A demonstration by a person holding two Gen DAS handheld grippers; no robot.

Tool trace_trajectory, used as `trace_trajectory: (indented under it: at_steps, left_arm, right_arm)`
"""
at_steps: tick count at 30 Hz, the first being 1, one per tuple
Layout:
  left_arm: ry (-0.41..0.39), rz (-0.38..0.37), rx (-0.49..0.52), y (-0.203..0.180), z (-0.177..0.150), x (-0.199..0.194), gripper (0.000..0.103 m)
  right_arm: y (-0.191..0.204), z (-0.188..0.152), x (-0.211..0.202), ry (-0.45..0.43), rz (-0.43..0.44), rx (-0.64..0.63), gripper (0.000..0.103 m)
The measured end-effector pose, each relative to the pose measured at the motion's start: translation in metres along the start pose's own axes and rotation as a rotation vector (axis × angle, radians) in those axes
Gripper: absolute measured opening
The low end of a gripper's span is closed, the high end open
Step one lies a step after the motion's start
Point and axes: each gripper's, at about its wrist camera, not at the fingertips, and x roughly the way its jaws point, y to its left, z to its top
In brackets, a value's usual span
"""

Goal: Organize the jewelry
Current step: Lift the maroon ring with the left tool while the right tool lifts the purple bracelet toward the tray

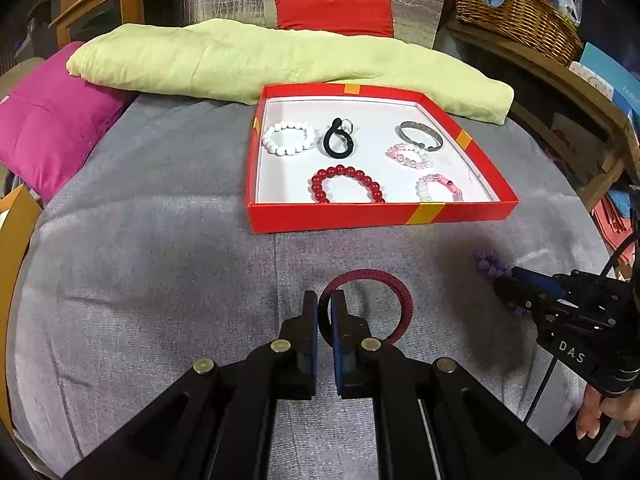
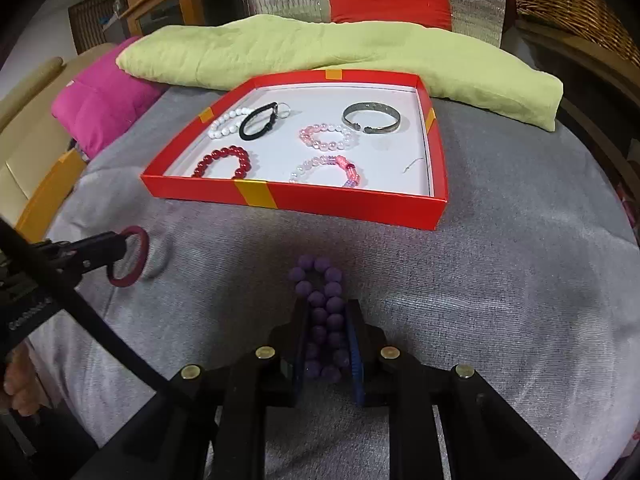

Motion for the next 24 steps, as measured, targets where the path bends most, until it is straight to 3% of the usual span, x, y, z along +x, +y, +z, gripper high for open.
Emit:
trace_trajectory:
  at_steps: [12, 24]
  left_arm:
    - [-0.045, 0.051, 0.020, -0.005, 0.006, -0.006, 0.006]
    - [-0.075, 0.067, 0.025, -0.009, 0.011, -0.011, 0.006]
  right_arm:
    - [-0.008, 0.003, -0.022, -0.051, 0.080, 0.067, 0.019]
    - [-0.005, 0.006, -0.027, -0.076, 0.098, 0.074, 0.019]
